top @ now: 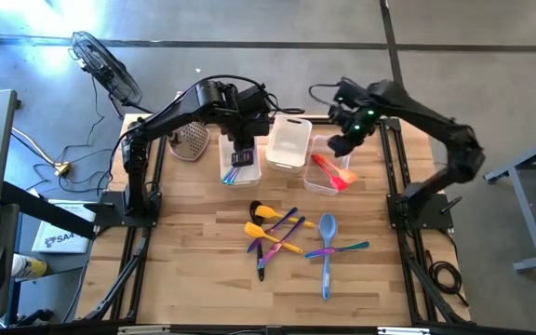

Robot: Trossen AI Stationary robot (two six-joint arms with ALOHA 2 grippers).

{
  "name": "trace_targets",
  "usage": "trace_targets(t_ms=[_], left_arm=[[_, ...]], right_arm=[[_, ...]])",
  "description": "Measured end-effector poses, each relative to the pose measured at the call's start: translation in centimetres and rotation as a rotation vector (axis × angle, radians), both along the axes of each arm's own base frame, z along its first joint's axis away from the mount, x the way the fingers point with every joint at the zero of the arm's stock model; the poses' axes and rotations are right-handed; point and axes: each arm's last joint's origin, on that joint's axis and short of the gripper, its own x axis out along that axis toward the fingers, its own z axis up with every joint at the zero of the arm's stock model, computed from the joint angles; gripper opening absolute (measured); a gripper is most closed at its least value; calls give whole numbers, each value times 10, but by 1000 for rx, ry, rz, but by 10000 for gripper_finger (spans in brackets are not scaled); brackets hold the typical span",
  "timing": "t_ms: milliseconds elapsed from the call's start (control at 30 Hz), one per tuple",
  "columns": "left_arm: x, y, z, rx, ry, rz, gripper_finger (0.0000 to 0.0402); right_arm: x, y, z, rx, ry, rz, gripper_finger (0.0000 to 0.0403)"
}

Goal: Pick & Place Kitchen Items
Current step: Put the violet table knife into the left white bin

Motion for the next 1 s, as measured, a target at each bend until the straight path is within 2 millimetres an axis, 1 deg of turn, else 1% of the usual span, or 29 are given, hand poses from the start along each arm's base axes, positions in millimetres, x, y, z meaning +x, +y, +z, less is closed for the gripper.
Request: trace_targets(t_ms=[100, 233, 367, 467, 600, 733, 833, 1000], left_arm=[[0, -1, 0, -38, -11, 11, 31], [1, -2, 0, -94, -26, 47, 31], [1, -4, 0, -194, -47, 96, 31], [3, -12, 0, -242, -52, 123, 31], [8, -32, 0, -257, -48, 122, 31], [13, -56, 1, -257, -57, 141, 31], [17, -76, 2, -255, -81, 164, 31], [19, -111, 2, -237, -99, 194, 31]], right_arm=[[-14, 14, 21, -75, -92, 29, 115], [-33, 33, 44, -159, -199, 64, 114], [-50, 53, 62, -229, -283, 117, 113], [-61, 68, 71, -289, -335, 187, 113], [-73, 82, 80, -374, -389, 257, 113], [-82, 94, 86, -401, -441, 309, 113], [-87, 103, 89, -386, -484, 348, 113], [-92, 113, 94, -292, -568, 389, 113]])
